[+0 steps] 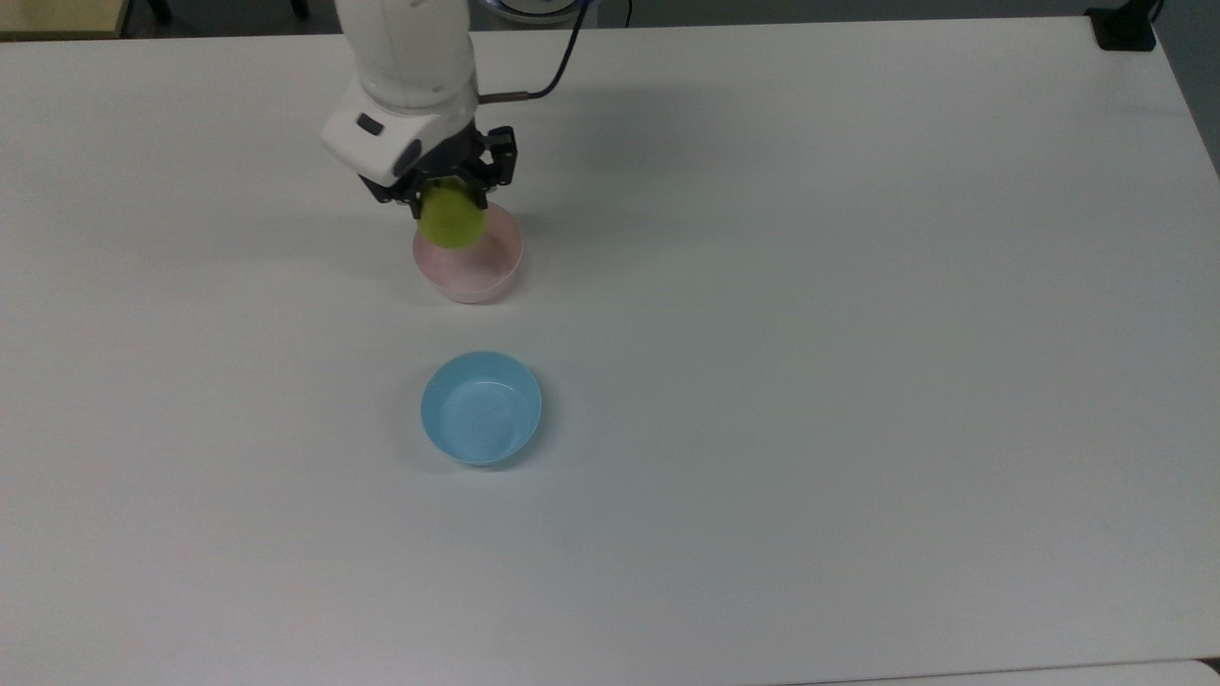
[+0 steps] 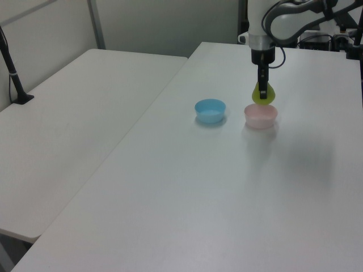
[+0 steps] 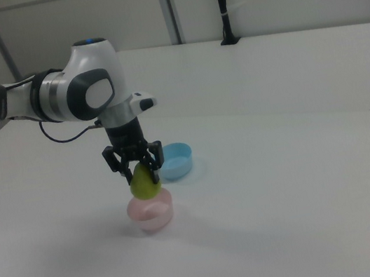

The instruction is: Pick up a pear from the bowl

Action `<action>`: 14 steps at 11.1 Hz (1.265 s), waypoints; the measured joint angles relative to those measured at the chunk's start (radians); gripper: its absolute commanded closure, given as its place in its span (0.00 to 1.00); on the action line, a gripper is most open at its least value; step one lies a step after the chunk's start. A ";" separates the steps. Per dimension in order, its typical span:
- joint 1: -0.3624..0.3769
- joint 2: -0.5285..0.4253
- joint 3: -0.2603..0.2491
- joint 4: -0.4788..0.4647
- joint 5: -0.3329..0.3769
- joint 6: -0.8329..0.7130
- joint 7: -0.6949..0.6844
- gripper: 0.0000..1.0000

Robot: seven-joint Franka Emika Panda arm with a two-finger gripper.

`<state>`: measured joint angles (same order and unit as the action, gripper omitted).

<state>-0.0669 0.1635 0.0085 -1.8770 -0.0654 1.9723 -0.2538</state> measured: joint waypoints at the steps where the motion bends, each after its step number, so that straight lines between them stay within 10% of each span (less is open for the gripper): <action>1: -0.023 0.000 -0.003 0.012 -0.002 -0.001 -0.001 0.59; 8: -0.246 0.108 -0.040 0.024 -0.032 0.174 -0.144 0.56; 12: -0.289 0.191 -0.040 0.034 -0.055 0.268 -0.149 0.00; 14: -0.289 0.191 -0.040 0.037 -0.055 0.268 -0.149 0.00</action>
<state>-0.3564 0.3546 -0.0315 -1.8404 -0.1207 2.2403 -0.4028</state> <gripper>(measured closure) 0.185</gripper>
